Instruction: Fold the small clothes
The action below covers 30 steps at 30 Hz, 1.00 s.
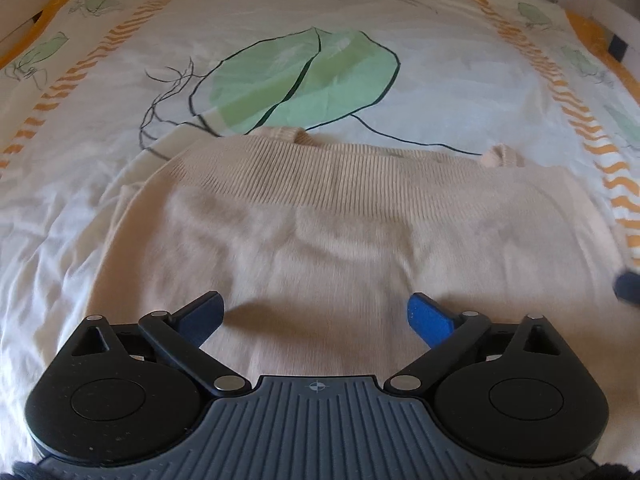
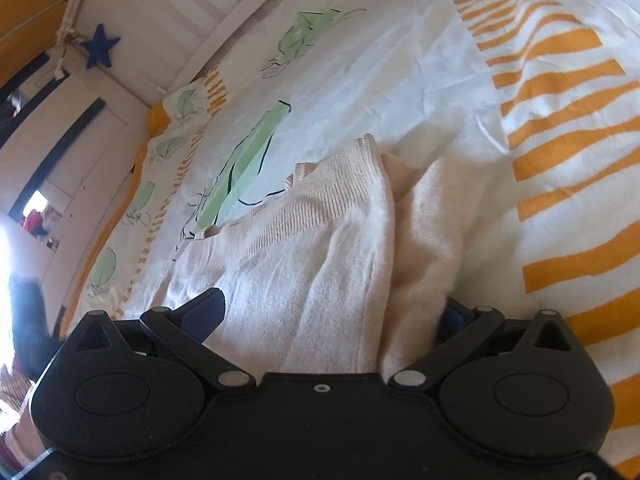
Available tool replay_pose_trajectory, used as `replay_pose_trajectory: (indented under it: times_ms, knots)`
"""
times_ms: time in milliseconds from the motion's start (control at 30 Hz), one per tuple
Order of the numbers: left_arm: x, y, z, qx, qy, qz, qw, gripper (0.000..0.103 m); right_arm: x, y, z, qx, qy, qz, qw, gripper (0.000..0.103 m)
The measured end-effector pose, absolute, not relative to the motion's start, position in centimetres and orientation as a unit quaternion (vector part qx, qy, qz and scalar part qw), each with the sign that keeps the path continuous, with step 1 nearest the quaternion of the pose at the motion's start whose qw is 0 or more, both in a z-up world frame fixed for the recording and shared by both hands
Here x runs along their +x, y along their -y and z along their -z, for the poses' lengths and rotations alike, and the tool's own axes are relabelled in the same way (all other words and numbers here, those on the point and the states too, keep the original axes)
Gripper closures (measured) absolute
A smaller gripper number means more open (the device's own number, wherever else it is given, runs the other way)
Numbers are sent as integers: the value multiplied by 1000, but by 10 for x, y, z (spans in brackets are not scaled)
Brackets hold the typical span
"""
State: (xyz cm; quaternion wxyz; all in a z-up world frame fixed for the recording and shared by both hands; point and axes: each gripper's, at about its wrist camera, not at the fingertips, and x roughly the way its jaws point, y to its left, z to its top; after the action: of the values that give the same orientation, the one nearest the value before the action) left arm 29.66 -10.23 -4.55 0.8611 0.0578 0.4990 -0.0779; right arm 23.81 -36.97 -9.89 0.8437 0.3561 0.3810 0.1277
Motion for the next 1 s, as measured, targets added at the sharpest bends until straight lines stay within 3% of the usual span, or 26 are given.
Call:
replay_pose_trajectory:
  times_ms: [367, 1000]
  knots:
    - [252, 84, 61, 63, -510, 98, 852, 2, 238, 371, 102, 345, -379, -150, 845, 0]
    - [254, 13, 35, 56, -433, 105, 893, 3, 209, 369, 111, 297, -307, -194, 883, 0]
